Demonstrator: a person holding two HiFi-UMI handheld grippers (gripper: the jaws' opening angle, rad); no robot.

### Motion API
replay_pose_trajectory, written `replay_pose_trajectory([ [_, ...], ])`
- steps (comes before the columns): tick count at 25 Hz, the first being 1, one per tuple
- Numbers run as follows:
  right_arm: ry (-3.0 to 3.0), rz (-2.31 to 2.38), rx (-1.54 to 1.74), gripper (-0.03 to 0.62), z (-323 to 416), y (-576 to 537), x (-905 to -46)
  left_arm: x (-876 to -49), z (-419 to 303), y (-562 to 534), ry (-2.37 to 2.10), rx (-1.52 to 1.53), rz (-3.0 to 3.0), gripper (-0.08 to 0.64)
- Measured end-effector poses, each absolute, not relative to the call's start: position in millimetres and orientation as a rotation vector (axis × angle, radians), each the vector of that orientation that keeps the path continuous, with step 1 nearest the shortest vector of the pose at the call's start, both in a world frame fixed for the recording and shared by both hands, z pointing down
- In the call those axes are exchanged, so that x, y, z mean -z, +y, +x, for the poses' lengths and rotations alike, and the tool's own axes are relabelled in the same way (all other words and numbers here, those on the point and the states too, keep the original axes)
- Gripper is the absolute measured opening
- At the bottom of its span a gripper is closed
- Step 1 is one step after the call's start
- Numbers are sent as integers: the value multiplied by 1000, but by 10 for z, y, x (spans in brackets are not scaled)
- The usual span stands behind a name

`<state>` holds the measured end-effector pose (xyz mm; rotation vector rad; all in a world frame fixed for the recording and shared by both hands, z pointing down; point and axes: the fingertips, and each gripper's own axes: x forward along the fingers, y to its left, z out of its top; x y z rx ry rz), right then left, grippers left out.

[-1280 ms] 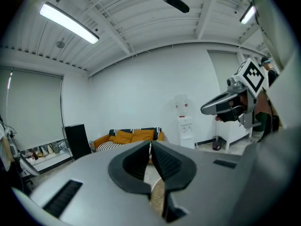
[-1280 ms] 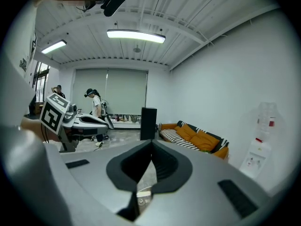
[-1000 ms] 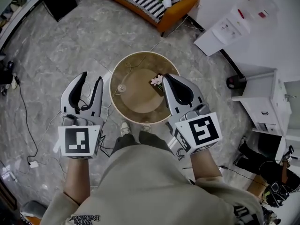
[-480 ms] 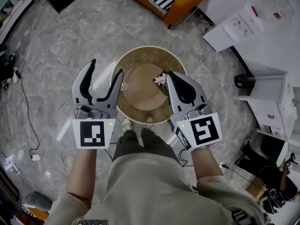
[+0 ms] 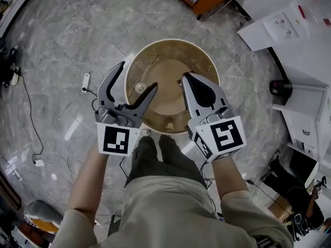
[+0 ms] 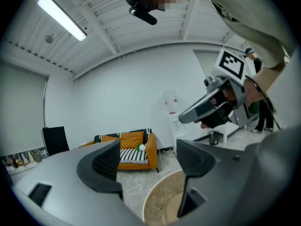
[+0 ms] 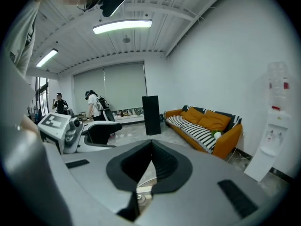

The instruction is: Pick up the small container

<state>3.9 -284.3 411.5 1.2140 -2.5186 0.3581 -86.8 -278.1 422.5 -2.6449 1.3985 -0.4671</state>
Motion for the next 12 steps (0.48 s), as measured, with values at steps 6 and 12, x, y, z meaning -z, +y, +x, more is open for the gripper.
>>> replay_pose_trajectory([
  [6,-2460,1139,-475,-5,-58,-2809,-4825,-5086,-787,-2725,1399,515,-2716,353],
  [12,-2419,1059,-456,-5,-181,-2719,-5411,-6139,-785,-2717,1479,675,-2754,356],
])
